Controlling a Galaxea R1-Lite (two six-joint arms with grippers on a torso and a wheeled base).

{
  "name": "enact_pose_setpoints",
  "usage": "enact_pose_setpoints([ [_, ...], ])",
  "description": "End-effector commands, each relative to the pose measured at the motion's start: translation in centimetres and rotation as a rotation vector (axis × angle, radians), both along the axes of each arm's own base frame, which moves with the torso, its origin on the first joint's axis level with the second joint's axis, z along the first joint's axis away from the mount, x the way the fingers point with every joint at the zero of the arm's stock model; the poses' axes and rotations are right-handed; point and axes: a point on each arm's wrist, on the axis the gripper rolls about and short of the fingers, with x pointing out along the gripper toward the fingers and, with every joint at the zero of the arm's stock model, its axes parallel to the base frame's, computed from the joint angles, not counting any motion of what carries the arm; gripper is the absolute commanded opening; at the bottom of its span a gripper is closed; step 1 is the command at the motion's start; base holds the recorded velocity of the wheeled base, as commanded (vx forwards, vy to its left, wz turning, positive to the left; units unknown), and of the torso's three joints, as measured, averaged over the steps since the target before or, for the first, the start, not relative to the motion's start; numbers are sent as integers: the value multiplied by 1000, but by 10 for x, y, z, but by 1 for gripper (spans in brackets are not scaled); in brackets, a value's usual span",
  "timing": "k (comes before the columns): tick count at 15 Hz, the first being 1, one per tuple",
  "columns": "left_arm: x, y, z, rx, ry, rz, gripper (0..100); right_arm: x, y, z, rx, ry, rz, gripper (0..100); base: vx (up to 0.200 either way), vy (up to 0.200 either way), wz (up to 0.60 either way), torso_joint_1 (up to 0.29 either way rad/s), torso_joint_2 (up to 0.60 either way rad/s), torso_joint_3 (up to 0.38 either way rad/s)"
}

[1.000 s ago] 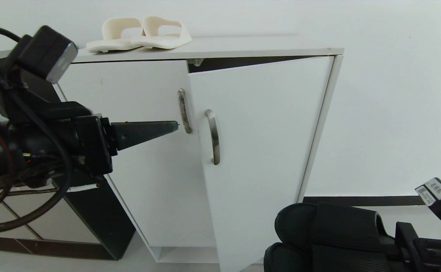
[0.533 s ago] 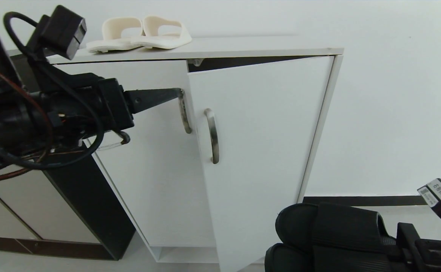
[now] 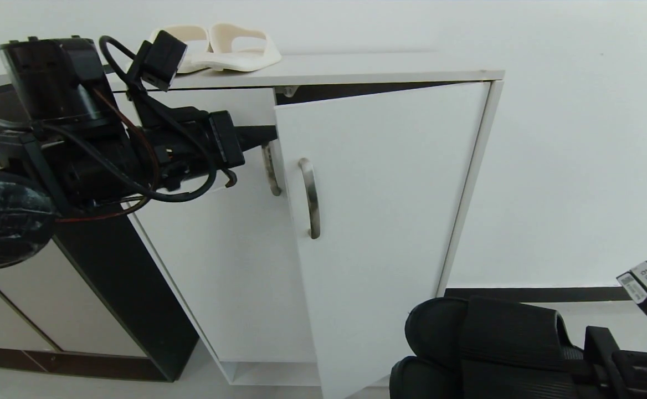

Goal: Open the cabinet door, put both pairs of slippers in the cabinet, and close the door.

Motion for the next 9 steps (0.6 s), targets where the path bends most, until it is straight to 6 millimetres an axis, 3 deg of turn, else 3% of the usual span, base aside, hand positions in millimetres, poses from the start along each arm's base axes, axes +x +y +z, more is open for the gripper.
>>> enact_pose_setpoints([
  [1,12,-4,-9,6,20,-2,0,-2,-1,1,4,-4,7,0,0,0,0,0,0,0],
  [2,14,-5,-12,6,23,-2,0,-4,0,0,4,-4,15,0,0,0,0,0,0,0],
  [5,22,-11,-23,-17,43,-12,0,-10,0,-4,-12,13,49,0,-200,0,0,6,2,-1],
  [9,5,-46,-40,-8,55,-134,0,-14,0,-6,-18,18,61,0,-200,0,0,-1,-1,0],
])
